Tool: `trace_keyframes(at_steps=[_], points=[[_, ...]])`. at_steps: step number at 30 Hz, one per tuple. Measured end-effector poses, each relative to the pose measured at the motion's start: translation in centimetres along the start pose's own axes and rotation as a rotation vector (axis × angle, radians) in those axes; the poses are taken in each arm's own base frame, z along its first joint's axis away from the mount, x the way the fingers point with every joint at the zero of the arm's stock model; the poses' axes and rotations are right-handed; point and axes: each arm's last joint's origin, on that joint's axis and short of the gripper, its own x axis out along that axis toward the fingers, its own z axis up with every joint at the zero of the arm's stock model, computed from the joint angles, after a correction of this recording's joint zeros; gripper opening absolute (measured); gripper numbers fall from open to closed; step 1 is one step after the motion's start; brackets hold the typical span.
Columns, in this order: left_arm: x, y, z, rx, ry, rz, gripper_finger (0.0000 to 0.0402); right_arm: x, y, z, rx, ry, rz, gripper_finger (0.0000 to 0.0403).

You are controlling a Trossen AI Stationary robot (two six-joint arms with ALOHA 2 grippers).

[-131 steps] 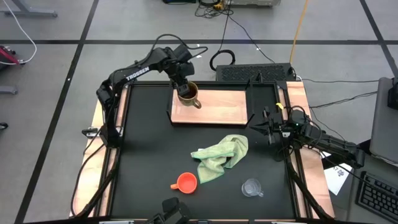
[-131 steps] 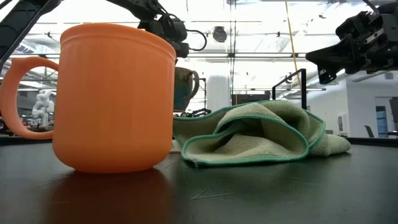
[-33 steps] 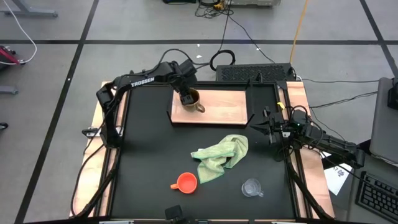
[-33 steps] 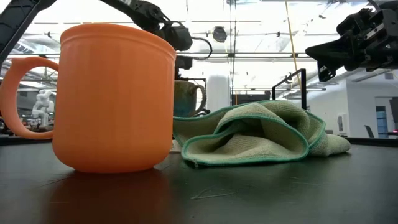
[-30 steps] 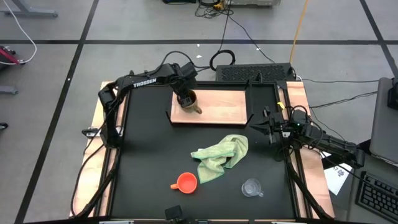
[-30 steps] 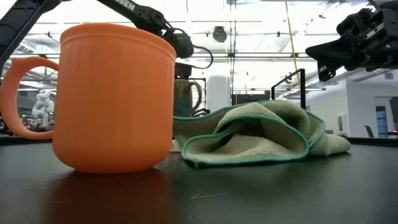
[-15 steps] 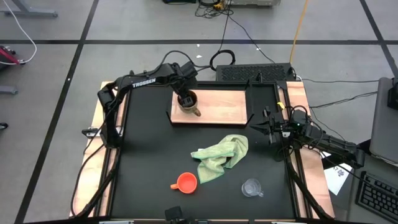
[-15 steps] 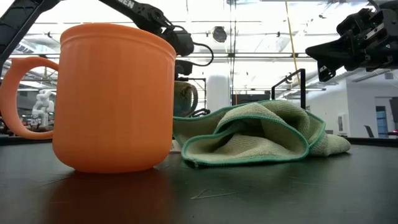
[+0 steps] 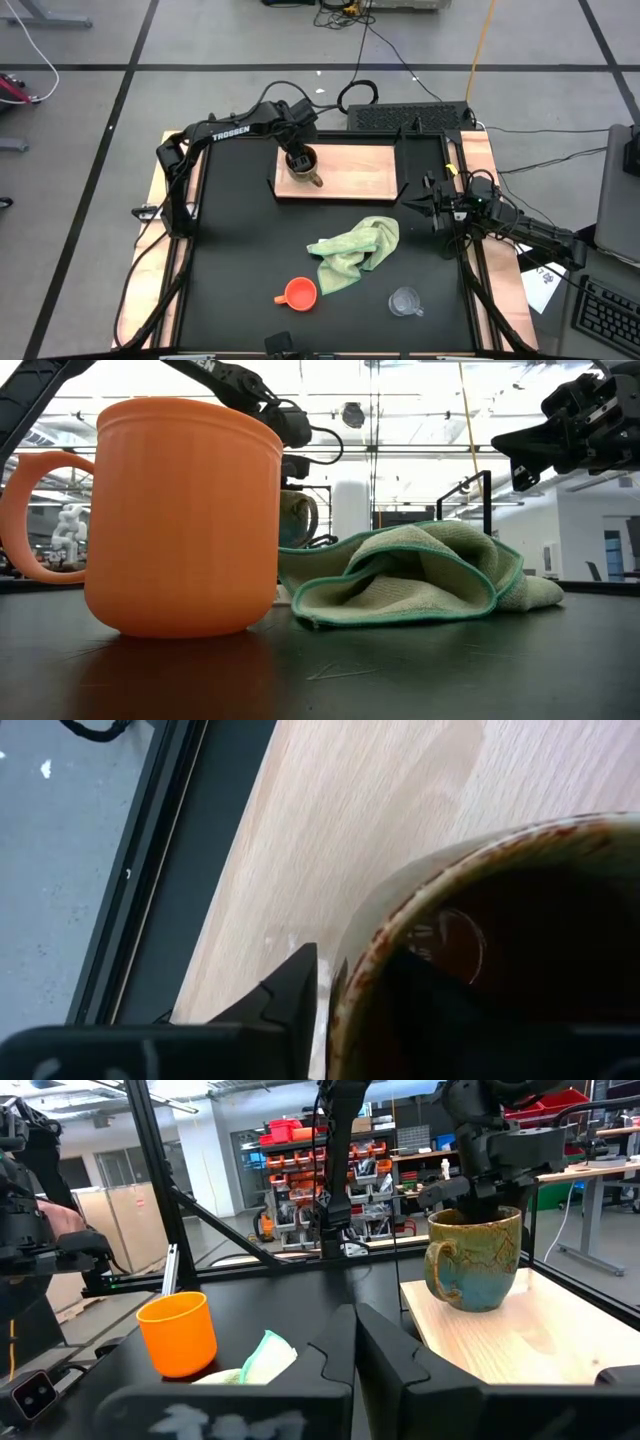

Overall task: Stack small to large cups/mugs on shelf
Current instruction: Put the green mug on the shelf, then put the orange mug on the shelf

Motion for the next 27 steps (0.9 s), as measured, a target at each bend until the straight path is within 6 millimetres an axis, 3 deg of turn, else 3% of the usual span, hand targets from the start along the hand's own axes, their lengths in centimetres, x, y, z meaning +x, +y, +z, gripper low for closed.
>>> trace_keyframes(at_steps=[19,27], points=[[-0.1,0.0,0.0,0.007,-0.006,-0.014,0.0124,0.0,0.0,0.0,0.0,0.001,0.0,0.0],[-2.5,-0.2,-0.2,0.006,-0.057,-0.005,0.0124,0.0,0.0,0.0,0.0,0.0,0.0,0.0]])
